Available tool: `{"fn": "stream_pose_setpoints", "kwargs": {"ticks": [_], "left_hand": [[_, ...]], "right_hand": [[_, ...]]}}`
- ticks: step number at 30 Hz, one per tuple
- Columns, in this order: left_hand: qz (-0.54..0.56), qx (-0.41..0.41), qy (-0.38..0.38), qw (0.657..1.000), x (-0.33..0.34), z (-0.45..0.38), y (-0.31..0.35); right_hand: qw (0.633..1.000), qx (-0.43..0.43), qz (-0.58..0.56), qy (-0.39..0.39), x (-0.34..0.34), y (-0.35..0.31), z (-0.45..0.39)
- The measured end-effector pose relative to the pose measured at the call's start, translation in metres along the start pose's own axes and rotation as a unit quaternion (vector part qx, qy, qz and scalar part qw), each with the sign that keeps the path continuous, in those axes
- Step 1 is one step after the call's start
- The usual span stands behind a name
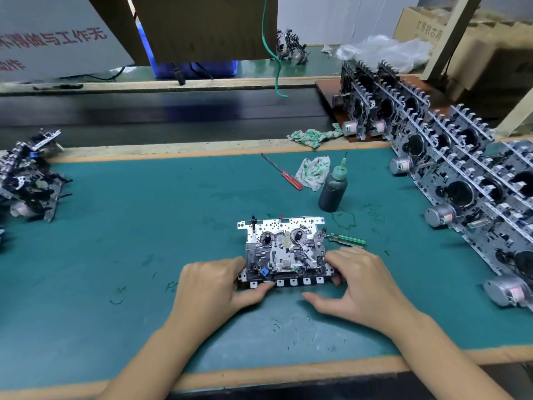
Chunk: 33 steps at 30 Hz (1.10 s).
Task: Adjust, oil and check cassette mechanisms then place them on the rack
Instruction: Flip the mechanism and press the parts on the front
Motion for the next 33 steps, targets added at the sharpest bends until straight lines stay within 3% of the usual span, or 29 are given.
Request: {"fn": "stream_pose_setpoints", "kwargs": {"ticks": [4, 10, 14, 21, 26, 29, 33], "left_hand": [[0.017, 0.001, -0.013, 1.0, -0.0018, 0.0, 0.0026], [0.018, -0.076, 0.009, 0.997, 0.0018, -0.0023, 0.0084], [0.045, -0.011, -0.009, 0.999, 0.0015, -0.0022, 0.0021], [0.06, 0.03, -0.042, 0.997, 0.001, 0.0019, 0.0054], [0.039, -0.011, -0.063, 0.997, 0.0053, 0.001, 0.0043], [0.033, 0.007, -0.05, 0.998, 0.0032, 0.0004, 0.0057], [0.032, -0.03, -0.027, 0.999, 0.0022, 0.0005, 0.0063]], "right_hand": [[1.0, 0.003, 0.005, 0.019, 0.0007, -0.0021, -0.001], [0.999, -0.001, -0.047, 0.003, 0.0021, 0.0008, 0.0001], [0.999, 0.015, -0.029, 0.017, 0.002, -0.0016, -0.0004], [0.999, 0.041, -0.022, 0.019, 0.0, -0.003, -0.0014], [0.998, 0.003, -0.06, -0.006, -0.0022, 0.0002, 0.0015], [0.998, -0.007, -0.057, 0.004, -0.0049, 0.0005, 0.0014], [0.996, -0.003, -0.079, -0.027, -0.0001, 0.004, 0.0021]]}}
Point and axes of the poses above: each hand's wrist, its own z-axis away from the middle knuckle, its own x-axis out of the palm, y = z × x, the point moved 5 cm from there along -z, towards the middle knuckle, and after that the axes turned 13 degrees about -y, right-handed, at the moved point
